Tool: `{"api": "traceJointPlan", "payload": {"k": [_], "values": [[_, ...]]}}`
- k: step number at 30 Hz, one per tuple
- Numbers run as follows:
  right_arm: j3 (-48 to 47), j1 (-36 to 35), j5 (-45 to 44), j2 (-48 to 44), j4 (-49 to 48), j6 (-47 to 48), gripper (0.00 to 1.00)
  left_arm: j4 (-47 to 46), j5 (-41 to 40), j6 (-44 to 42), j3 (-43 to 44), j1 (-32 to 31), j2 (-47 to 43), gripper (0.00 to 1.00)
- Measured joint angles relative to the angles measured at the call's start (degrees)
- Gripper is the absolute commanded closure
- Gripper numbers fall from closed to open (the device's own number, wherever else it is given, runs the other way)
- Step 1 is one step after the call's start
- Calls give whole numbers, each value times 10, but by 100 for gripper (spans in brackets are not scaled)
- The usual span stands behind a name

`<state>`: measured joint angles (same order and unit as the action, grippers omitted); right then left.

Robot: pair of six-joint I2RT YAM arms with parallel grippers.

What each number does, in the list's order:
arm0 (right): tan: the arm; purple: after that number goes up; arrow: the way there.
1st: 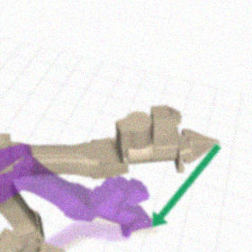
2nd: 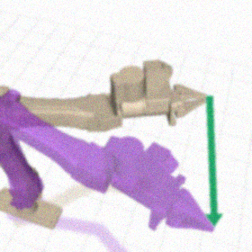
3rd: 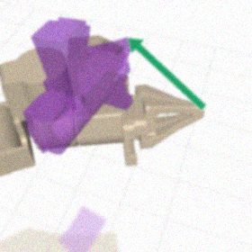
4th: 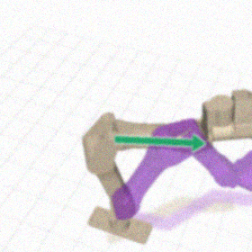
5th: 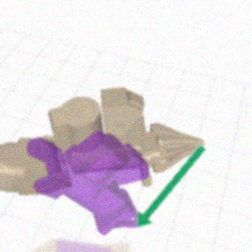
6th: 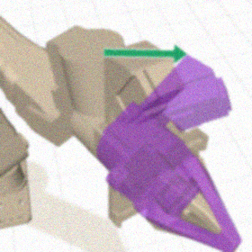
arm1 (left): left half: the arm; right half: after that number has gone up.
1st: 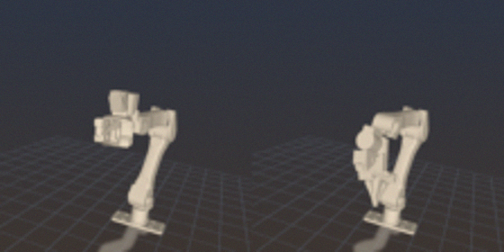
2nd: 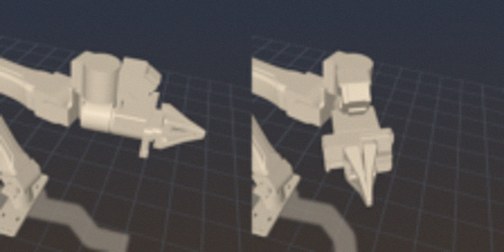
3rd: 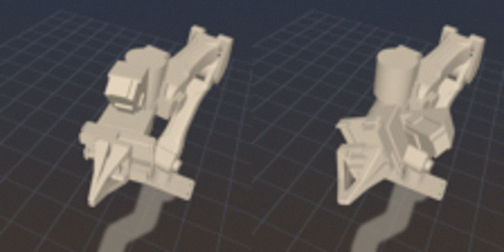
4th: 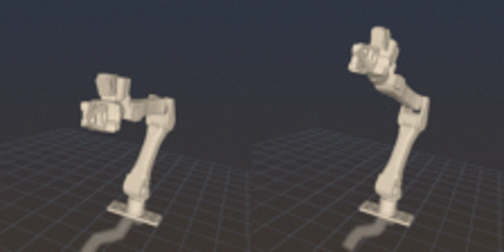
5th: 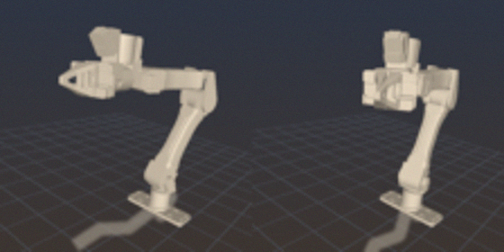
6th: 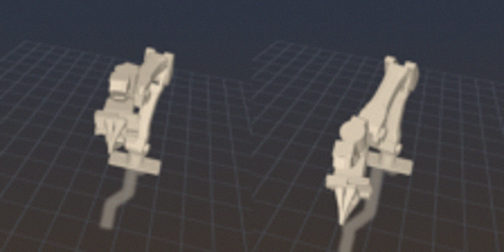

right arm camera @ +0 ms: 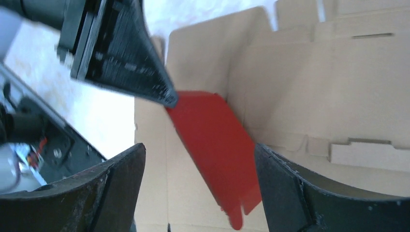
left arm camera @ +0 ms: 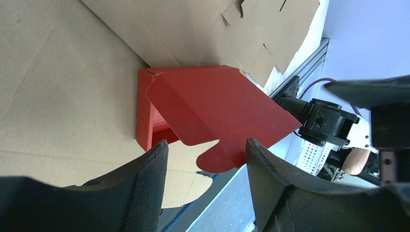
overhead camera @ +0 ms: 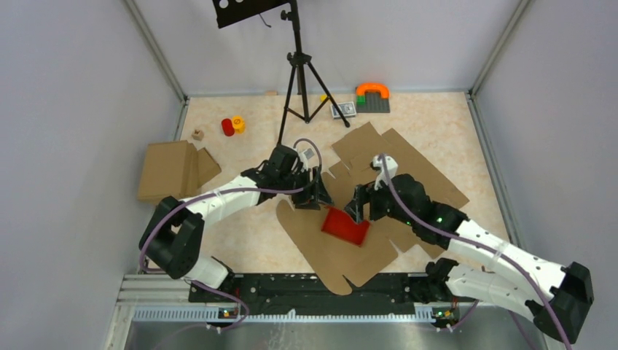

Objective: Fold the paper box

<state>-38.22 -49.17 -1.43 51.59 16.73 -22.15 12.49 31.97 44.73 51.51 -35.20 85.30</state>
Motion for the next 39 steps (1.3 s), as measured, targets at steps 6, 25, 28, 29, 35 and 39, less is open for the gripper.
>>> {"api": "traceJointPlan", "payload": {"k": [6, 25, 28, 29, 35, 39], "values": [[-1, 46, -86, -50, 48, -149, 27, 0, 2, 0, -23, 0, -1, 41], [27, 52, -64, 38, 142, -488, 37, 8, 10, -13, -16, 0, 0, 36], [27, 54, -56, 58, 132, -510, 42, 1, 20, -13, -7, 0, 12, 41], [27, 55, -51, 64, 126, -516, 42, -4, 24, -12, -5, 0, 17, 41], [37, 63, -33, 74, 99, -530, 22, -15, 37, -9, -4, 0, 36, 39], [37, 75, -35, 73, 97, -513, 15, -19, 42, -9, -4, 0, 36, 37]]}}
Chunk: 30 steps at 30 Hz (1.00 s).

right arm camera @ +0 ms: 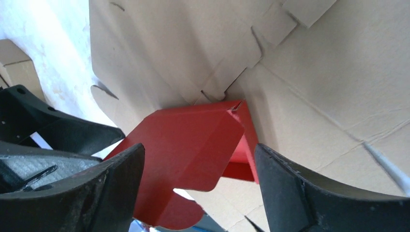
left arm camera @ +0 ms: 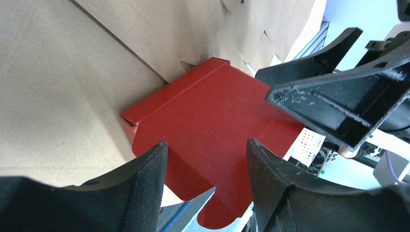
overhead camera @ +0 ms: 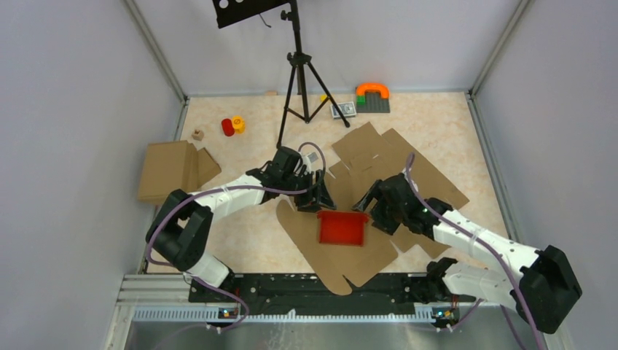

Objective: Fold the paper box

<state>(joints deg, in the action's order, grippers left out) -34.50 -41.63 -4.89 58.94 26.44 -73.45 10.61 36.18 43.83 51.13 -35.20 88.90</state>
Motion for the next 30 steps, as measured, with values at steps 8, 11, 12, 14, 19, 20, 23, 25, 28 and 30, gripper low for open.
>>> {"api": "traceJointPlan", "payload": {"k": [8, 11, 12, 14, 19, 20, 23, 25, 28, 30], "values": [[-5, 65, -13, 0, 12, 113, 16, 9, -2, -3, 0, 0, 0, 34], [-5, 84, -1, 3, 2, 142, 28, 14, -2, -3, 0, 0, 0, 34], [-5, 87, 5, 8, -5, 147, 30, 16, -2, -3, 1, 0, 0, 34], [-5, 88, 20, 17, -18, 154, 32, 19, -2, -4, 1, 0, 0, 34], [-5, 88, 75, 38, -50, 153, 40, 34, -3, -5, 2, 0, -5, 32], [-5, 88, 82, 38, -54, 152, 42, 36, -3, -5, 2, 0, -6, 32], [-5, 88, 105, 38, -68, 143, 43, 41, -3, -5, 2, 0, -9, 32], [-4, 88, 116, 38, -73, 136, 41, 42, -3, -2, 2, 0, -11, 33], [1, 88, 131, 34, -81, 123, 39, 39, -3, 11, 1, -2, -14, 33], [7, 87, 137, 30, -81, 113, 35, 30, -6, 24, -5, -6, -15, 32]]}}
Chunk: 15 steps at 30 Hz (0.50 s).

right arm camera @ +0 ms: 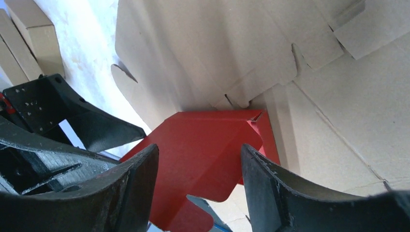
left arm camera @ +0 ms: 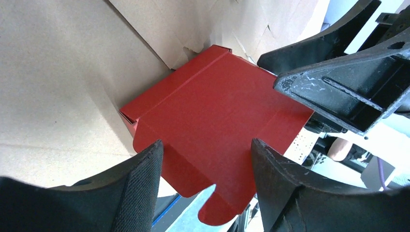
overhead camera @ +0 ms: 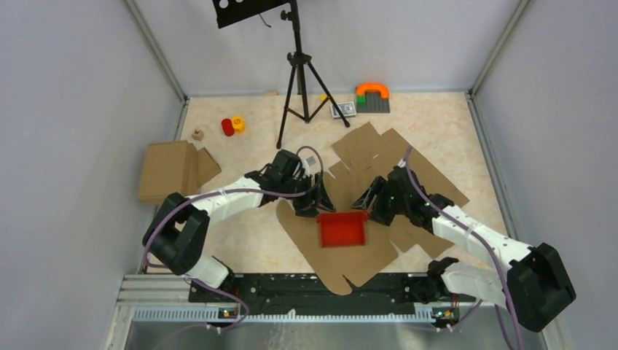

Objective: Fold the paper box

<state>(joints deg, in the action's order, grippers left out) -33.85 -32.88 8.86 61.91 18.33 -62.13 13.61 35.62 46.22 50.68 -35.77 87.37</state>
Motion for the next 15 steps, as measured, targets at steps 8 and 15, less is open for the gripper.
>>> {"api": "traceJointPlan", "payload": {"k": [8, 15], "values": [[16, -20, -16, -11, 17, -31, 28, -21, -30, 50, -26, -21, -8, 27], [16, -23, -23, -21, 25, -38, 31, -7, -64, 46, -26, -23, -30, 22]]}}
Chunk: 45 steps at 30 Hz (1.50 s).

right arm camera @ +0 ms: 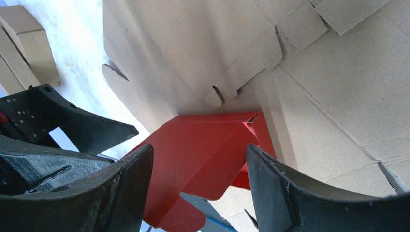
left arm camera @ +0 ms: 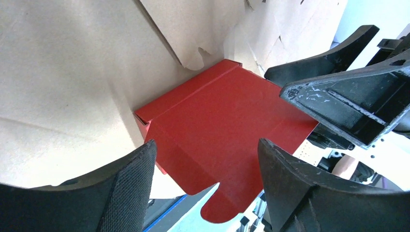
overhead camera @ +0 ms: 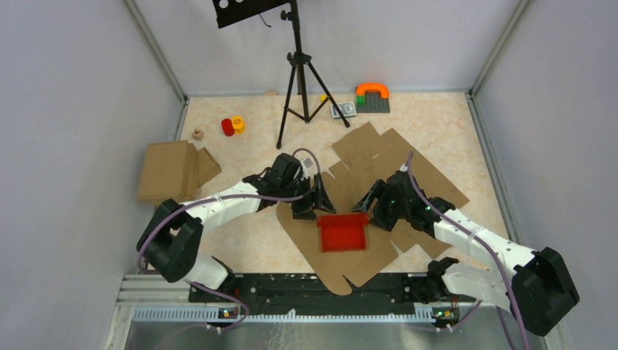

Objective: Fold the paper box

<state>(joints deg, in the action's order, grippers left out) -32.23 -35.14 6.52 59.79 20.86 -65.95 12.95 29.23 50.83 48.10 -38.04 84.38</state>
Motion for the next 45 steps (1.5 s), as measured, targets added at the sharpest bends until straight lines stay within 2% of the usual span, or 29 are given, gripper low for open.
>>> {"api": "traceJointPlan", "payload": {"k": [6, 15, 23, 36, 38, 42, 45], "values": [[0, -5, 0, -5, 0, -10, 31, 26, -8, -15, 0, 1, -19, 16], [6, -8, 0, -6, -1, -14, 31, 26, 21, -29, -3, 2, -34, 6], [9, -11, 0, -10, -1, -14, 32, -5, 68, -26, -35, 2, -39, 6], [9, -24, 0, -10, -3, -24, 38, -44, 77, -14, -37, -11, -38, 14], [9, -27, 0, -10, -3, -27, 36, -51, 80, -11, -37, -12, -37, 14], [9, -31, -2, -10, -3, -31, 24, -62, 84, -5, -37, -17, -31, 14], [6, -33, -20, -10, 11, -28, 22, -67, 86, -2, -37, -22, -31, 14]]}}
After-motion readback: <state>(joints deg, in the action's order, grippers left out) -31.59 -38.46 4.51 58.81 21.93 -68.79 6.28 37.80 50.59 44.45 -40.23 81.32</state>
